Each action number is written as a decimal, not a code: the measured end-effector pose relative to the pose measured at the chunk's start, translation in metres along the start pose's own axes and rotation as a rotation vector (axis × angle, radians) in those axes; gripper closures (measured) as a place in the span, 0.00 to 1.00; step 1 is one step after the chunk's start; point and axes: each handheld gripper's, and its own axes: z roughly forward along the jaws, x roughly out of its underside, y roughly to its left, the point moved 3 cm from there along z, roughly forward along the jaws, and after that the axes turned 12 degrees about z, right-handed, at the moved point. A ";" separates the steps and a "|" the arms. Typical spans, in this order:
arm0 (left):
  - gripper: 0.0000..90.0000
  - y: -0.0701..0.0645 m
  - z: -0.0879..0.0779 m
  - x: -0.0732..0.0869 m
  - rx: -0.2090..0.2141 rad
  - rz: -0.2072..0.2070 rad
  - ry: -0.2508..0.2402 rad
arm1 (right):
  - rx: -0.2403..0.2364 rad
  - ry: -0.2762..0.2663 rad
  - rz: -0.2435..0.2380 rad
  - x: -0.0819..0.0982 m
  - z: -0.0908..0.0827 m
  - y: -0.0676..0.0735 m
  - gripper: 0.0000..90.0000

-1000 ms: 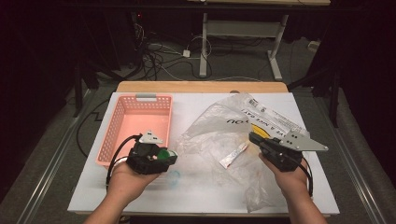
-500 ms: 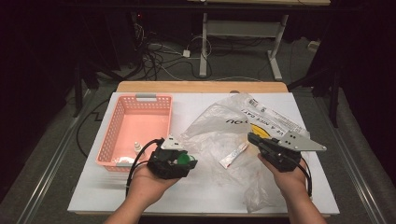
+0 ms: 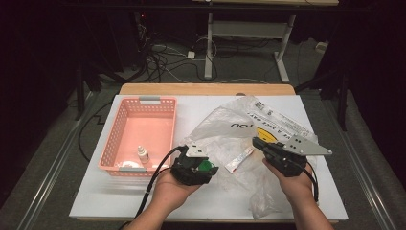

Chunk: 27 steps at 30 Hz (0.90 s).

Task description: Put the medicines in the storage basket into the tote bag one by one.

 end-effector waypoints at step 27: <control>0.56 0.009 0.067 -0.030 -0.123 -0.025 -0.094 | -0.016 -0.005 -0.005 -0.002 0.004 0.002 1.00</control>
